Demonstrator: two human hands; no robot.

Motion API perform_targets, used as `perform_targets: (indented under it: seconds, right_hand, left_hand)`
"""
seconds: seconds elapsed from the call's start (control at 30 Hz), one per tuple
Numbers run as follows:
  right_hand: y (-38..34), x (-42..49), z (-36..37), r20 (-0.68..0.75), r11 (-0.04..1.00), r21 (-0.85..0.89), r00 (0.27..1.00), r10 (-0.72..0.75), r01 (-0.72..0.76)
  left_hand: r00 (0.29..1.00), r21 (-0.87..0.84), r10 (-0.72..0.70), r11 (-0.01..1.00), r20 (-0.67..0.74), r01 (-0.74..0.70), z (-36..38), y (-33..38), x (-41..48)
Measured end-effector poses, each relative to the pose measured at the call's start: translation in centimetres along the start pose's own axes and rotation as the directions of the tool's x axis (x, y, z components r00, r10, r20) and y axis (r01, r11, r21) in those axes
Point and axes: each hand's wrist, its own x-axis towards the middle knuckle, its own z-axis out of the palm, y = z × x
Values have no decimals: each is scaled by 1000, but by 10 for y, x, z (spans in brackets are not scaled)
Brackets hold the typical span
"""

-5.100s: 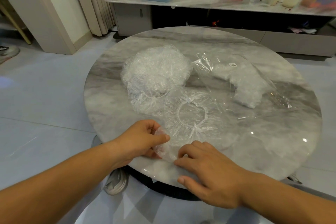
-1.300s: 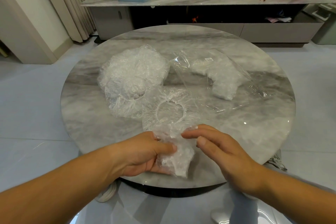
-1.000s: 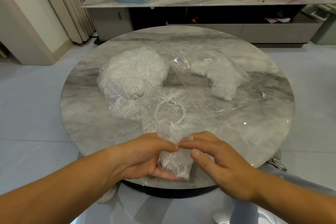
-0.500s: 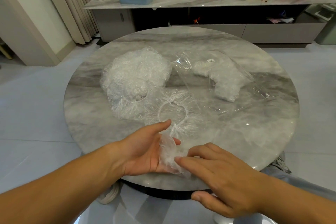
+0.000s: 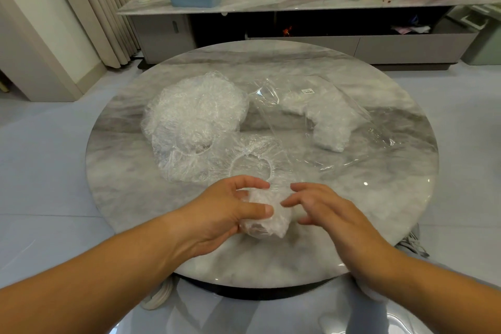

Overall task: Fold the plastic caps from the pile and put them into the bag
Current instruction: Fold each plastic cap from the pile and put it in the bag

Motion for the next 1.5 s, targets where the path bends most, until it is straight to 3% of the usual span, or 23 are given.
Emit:
perform_targets:
  seconds: [0.13, 0.23, 0.3, 0.4, 0.5, 0.57, 0.63, 0.7, 0.77, 0.87, 0.93, 1.1, 1.3, 1.37, 1.5]
  right_hand:
    - [-15, 11, -11, 70, 917, 322, 972, 225, -235]
    - [-25, 14, -23, 53, 902, 377, 977, 205, -209]
    - [-28, 18, -34, 51, 926, 341, 986, 156, -164]
    - [-32, 22, -54, 40, 982, 148, 993, 115, -119]
    - [-36, 30, -76, -130, 997, -1, 988, 79, -79]
    - [-33, 42, -101, -282, 998, 7, 958, 56, -57]
    - [-27, 56, -126, -385, 997, 56, 920, 70, -53]
    - [-18, 64, -146, -417, 990, 106, 899, 133, -98]
    - [-7, 67, -156, -387, 976, 111, 896, 217, -188]
    - [8, 63, -158, -322, 955, 49, 900, 293, -293]
    - [14, 61, -160, -326, 957, 20, 903, 279, -288]
    - [17, 63, -169, -345, 960, -102, 914, 212, -262]
    - [15, 65, -167, -305, 935, -228, 932, 197, -272]
    - [11, 70, -164, -318, 950, -151, 923, 216, -274]
    - [-5, 80, -164, -282, 910, 281, 880, 381, -304]
  left_hand:
    - [989, 112, 149, 982, 15, -150, 17, 7, 5]
    - [961, 334, 273, 903, 40, -270, 30, 13, 11]
    - [941, 441, 336, 838, 47, -321, 40, 17, 17]
    - [913, 516, 401, 766, 82, -383, 54, 23, 29]
    - [899, 567, 424, 716, 112, -408, 68, 29, 42]
    - [883, 579, 456, 693, 107, -429, 78, 33, 51]
    - [851, 702, 506, 556, 139, -445, 86, 32, 61]
    - [819, 842, 515, 298, 255, -450, 90, 25, 75]
    - [829, 895, 423, 83, 367, -439, 94, 14, 86]
    - [871, 911, 270, -93, 411, -401, 98, 2, 95]
    - [879, 919, 271, -156, 393, -363, 101, -1, 97]
    - [883, 964, 388, -105, 264, -242, 108, 5, 103]
    - [906, 976, 366, -47, 214, -211, 110, 8, 107]
    - [908, 975, 359, -30, 215, -219, 111, 8, 104]
    - [902, 970, 363, -26, 235, -242, 113, 6, 99]
